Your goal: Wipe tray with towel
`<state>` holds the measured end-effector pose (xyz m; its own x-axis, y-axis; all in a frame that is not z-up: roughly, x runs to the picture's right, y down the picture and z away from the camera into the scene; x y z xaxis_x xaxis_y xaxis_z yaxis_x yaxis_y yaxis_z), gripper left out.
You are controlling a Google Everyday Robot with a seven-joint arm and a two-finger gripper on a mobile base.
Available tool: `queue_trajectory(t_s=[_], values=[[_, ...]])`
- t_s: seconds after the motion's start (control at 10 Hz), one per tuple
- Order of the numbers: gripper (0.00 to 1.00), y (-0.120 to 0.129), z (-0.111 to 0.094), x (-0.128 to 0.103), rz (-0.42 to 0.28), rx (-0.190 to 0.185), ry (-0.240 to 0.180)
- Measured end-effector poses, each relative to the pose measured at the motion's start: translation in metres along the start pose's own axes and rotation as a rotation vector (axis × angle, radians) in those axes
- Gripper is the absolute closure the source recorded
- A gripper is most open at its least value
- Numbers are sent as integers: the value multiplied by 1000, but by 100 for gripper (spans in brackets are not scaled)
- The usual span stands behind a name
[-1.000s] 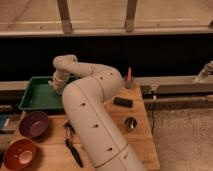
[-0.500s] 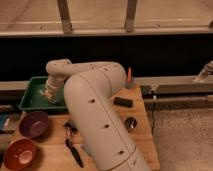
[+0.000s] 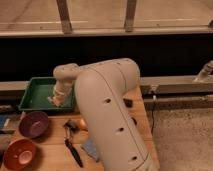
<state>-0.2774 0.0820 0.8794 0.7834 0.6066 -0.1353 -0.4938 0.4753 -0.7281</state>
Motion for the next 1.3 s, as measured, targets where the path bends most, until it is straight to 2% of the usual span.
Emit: queue_trajectory(t_s=[0.3,0.4,0.7,0.8,1.0,1.3], values=[[100,-47,-7,-5,42,62,18],[100,-63,-6,-14,50,84,26],[100,-93,1,-37,75,115,46],[100,-95,2,-48,64,113,40],[100,-81,3,-65,19,96,12],[100,-29,0,-92,-95,50,-50]])
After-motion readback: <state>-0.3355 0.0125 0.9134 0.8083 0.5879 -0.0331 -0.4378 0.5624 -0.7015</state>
